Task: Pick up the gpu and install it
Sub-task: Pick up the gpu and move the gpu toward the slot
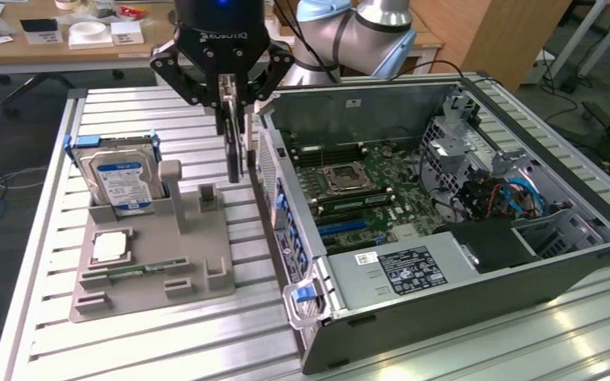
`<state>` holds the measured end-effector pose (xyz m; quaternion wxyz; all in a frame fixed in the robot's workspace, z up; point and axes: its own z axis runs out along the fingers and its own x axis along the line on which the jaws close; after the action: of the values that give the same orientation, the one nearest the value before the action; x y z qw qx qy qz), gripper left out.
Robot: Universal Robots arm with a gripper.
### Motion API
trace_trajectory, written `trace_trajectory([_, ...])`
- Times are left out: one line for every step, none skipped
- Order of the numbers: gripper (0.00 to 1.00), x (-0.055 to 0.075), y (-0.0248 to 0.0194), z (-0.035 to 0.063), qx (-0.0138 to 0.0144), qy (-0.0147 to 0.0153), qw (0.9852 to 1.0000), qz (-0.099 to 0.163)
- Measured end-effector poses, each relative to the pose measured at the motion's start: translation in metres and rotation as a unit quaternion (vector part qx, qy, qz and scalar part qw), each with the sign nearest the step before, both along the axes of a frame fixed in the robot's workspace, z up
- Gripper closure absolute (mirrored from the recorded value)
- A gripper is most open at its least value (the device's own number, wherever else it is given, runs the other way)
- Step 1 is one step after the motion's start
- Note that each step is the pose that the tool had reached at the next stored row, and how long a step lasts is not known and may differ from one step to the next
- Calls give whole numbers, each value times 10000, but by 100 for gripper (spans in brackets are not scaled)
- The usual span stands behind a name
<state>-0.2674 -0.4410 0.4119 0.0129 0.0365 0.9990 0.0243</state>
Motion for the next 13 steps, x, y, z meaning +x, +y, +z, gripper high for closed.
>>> trace_trajectory([73, 13, 0, 0, 2, 0, 10000, 0])
trace_trajectory([73, 26, 0, -1, 4, 0, 10000, 0])
trace_trajectory([73, 40, 0, 0, 5, 0, 10000, 0])
trace_trajectory([73, 53, 0, 0, 7, 0, 10000, 0])
trace_trajectory([73, 67, 0, 0, 9, 0, 10000, 0])
trace_trajectory([73, 82, 0, 0, 11, 0, 10000, 0])
trace_trajectory([73, 95, 0, 0, 13, 0, 10000, 0])
trace_trajectory([73, 109, 0, 0, 15, -1, 10000, 0])
trace_trajectory([73, 122, 0, 0, 16, 0, 10000, 0])
trace_trajectory([73, 135, 0, 0, 18, 0, 10000, 0])
trace_trajectory([73, 149, 0, 0, 20, 0, 10000, 0])
trace_trajectory([73, 163, 0, 0, 22, 0, 10000, 0])
trace_trajectory([73, 177, 0, 0, 24, 0, 10000, 0])
